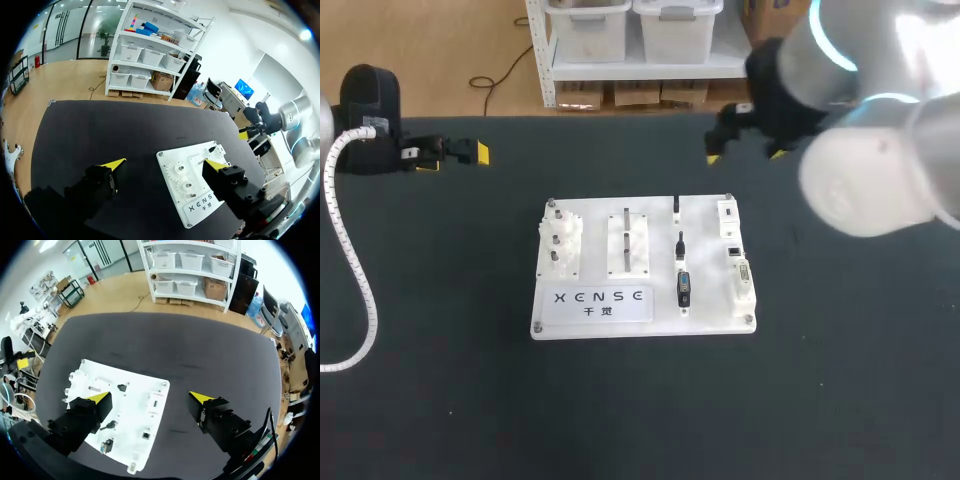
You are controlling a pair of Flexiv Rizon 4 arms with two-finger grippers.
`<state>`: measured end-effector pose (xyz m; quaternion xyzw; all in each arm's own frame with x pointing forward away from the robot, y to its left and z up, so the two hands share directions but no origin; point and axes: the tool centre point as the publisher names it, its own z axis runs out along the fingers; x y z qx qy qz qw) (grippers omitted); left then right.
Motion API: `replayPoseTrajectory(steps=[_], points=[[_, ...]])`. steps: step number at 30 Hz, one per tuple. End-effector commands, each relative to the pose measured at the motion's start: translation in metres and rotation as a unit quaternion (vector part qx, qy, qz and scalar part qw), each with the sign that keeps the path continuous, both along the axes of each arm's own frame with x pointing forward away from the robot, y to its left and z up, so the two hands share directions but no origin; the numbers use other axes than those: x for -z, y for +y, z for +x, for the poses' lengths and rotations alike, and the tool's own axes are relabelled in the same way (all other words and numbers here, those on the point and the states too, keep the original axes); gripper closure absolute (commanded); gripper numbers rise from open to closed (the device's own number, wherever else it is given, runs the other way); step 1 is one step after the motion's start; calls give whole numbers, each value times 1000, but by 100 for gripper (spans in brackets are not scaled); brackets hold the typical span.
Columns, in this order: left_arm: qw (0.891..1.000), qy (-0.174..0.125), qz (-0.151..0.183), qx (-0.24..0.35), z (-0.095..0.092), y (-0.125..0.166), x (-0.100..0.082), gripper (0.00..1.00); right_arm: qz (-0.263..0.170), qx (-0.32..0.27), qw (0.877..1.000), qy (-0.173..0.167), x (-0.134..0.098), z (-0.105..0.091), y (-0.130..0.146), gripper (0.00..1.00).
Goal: Insert the USB connector, Ethernet cable, and multi-pin plug into their matching sockets one by one.
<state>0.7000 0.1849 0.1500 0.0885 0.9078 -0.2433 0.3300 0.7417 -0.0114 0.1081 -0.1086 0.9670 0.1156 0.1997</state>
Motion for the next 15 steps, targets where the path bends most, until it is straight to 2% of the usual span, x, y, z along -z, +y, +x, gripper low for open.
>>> replayPoseTrajectory(steps=[1,6,15], points=[[1000,0,0,0,0,0,0,0,-49,14,999,10,13,6,23,0],[1000,0,0,0,0,0,0,0,-67,11,997,28,28,-1,35,0],[1000,0,0,0,0,0,0,0,-72,-5,996,59,49,-6,51,0]])
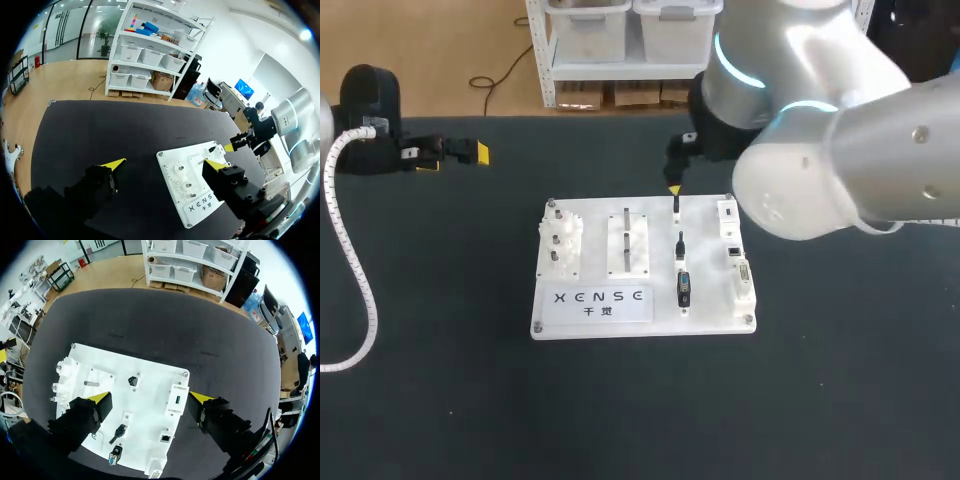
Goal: Insert the USB connector, Ethernet cable, and multi-pin plug into their matching sockets one by one.
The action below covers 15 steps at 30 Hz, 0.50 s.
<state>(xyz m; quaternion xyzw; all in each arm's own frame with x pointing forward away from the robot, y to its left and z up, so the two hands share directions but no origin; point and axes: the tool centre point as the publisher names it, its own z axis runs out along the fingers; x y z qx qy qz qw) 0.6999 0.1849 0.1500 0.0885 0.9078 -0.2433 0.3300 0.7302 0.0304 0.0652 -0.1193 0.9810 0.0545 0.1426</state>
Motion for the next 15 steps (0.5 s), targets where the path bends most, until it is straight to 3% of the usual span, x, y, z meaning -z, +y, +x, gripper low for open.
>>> replayPoseTrajectory(steps=[1,3,15], points=[[1000,0,0,0,0,0,0,0,-1,-2,1000,10,7,6,10,0],[1000,0,0,0,0,0,0,0,-2,-12,1000,24,9,6,12,0],[1000,0,0,0,0,0,0,0,-2,-12,1000,24,9,6,12,0]])
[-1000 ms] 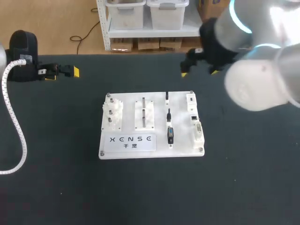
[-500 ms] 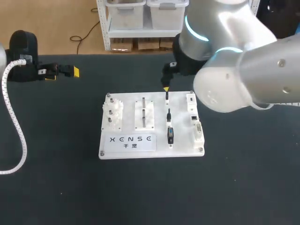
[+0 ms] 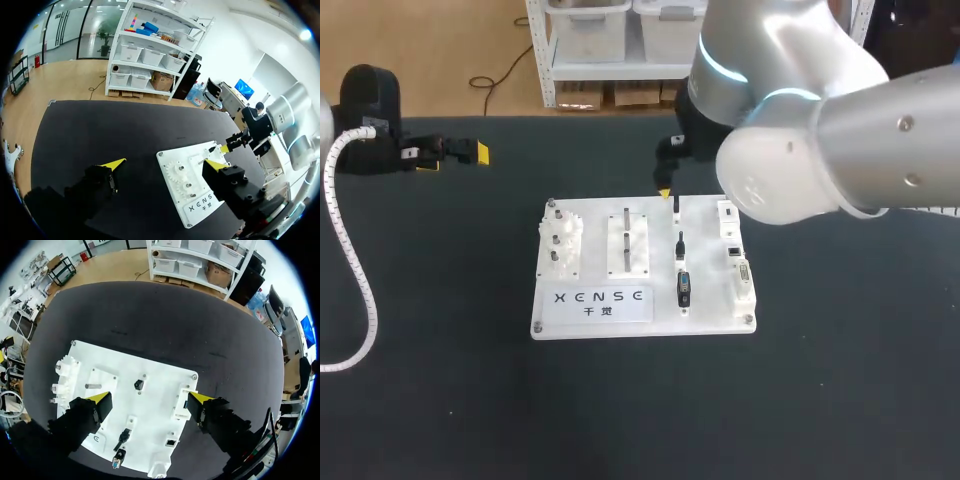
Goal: Insert the USB connector, Ethernet cable, and multi-pin plug into their matching sockets one by one.
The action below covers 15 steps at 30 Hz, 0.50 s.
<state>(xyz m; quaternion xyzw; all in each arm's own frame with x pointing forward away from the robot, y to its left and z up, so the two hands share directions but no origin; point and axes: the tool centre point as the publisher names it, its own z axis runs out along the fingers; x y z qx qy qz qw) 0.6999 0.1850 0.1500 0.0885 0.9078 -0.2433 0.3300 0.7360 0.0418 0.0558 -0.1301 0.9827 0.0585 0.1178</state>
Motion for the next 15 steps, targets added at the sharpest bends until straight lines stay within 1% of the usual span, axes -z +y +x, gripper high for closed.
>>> replayPoseTrajectory(steps=[1,11,15], points=[[1000,0,0,0,0,0,0,0,-1,1,1000,-1,0,0,0,0],[1000,0,0,0,0,0,0,0,-1,1,1000,-1,0,0,0,0],[1000,0,0,0,0,0,0,0,-5,3,1000,0,2,3,2,0]])
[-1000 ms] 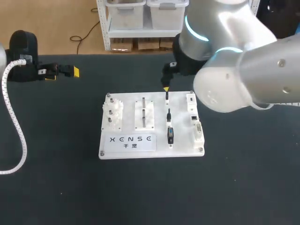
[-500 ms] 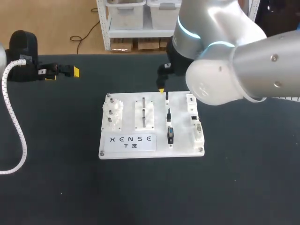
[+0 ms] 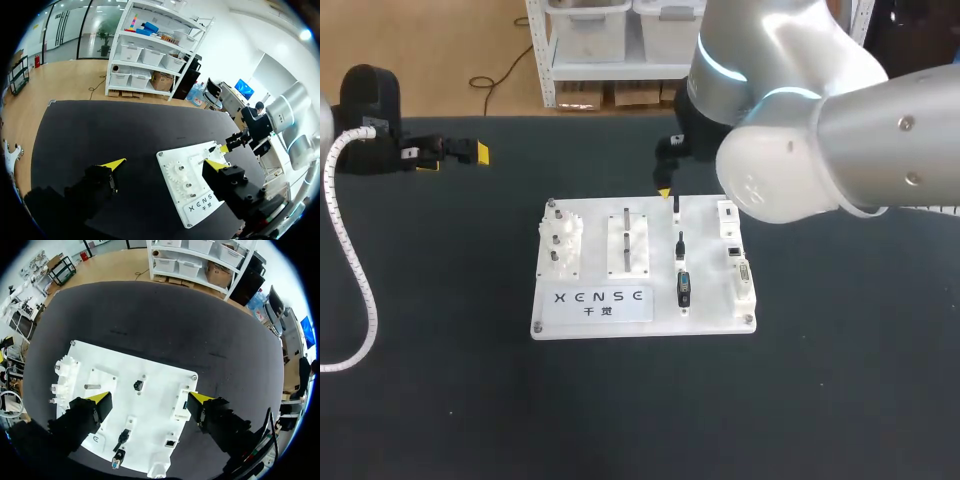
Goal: Insert the USB connector, Ethernet cable, and multi-pin plug into their matching sockets one by one.
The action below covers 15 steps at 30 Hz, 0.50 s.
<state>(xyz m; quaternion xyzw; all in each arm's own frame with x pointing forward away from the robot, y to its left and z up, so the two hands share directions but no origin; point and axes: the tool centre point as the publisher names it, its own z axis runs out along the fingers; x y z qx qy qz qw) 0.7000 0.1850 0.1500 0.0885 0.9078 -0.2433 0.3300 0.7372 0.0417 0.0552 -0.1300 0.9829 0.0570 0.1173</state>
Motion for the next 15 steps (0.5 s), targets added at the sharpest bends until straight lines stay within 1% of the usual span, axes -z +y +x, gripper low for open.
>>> replayPoseTrajectory(steps=[1,5,7,11,15], points=[[1000,0,0,0,0,0,0,0,-4,2,1000,0,1,2,3,0],[1000,0,0,0,0,0,0,0,-8,5,1000,5,2,5,5,0],[1000,0,0,0,0,0,0,0,-18,15,1000,3,4,6,5,0],[1000,0,0,0,0,0,0,0,-23,38,999,18,11,10,4,0],[1000,0,0,0,0,0,0,0,-23,45,998,25,16,11,5,0]])
